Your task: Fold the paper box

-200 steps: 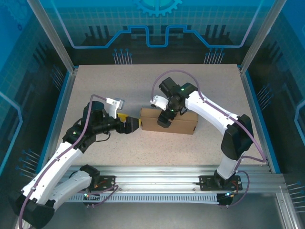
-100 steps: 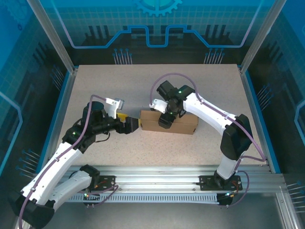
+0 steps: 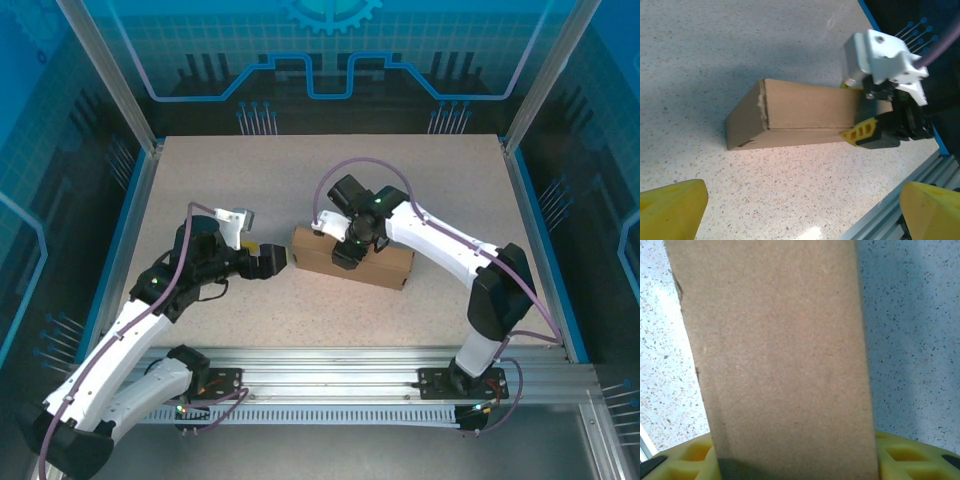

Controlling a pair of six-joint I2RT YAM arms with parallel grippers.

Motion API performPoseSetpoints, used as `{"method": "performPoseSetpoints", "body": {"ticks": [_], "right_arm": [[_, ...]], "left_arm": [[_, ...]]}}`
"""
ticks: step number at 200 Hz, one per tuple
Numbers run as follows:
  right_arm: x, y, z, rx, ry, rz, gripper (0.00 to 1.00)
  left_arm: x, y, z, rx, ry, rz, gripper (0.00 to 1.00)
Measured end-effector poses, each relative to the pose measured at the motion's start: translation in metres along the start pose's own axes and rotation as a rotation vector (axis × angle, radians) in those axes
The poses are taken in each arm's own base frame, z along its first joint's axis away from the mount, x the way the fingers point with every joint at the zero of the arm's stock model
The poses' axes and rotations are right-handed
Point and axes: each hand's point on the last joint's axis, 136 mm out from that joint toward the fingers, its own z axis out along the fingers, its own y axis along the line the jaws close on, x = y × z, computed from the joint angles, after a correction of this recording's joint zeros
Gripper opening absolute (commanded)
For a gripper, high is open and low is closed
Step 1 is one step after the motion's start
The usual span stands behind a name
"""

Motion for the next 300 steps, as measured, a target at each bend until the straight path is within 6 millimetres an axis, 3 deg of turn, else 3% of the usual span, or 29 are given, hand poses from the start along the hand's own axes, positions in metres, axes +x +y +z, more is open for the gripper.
{"method": "performPoseSetpoints", "body": {"ticks": [71,164,220,300], "right_arm": [[0.001,-0.007,-0.002,0.068,-0.018,0.011,0.43],[-0.011,-0.053,-0.005,0.382,-0.025,-0.007,0.44],[-0.014,-0.051,0.016,0.476,-0.049,-0.053,0.44],[-0.022,-0.055,0.026,0.560,-0.072,-0.078,0.49]], "left_arm": [[-0.001,0.013,0.007,-0.065,0.002,-0.084,1.00],[0.000,0.016,0.015,-0.074,0.016,-0.127,0.99],[-0.004,0.016,0.014,-0.074,0.006,-0.134,0.99],[-0.003,0.018,0.018,-0.079,0.013,-0.144,0.99]]}}
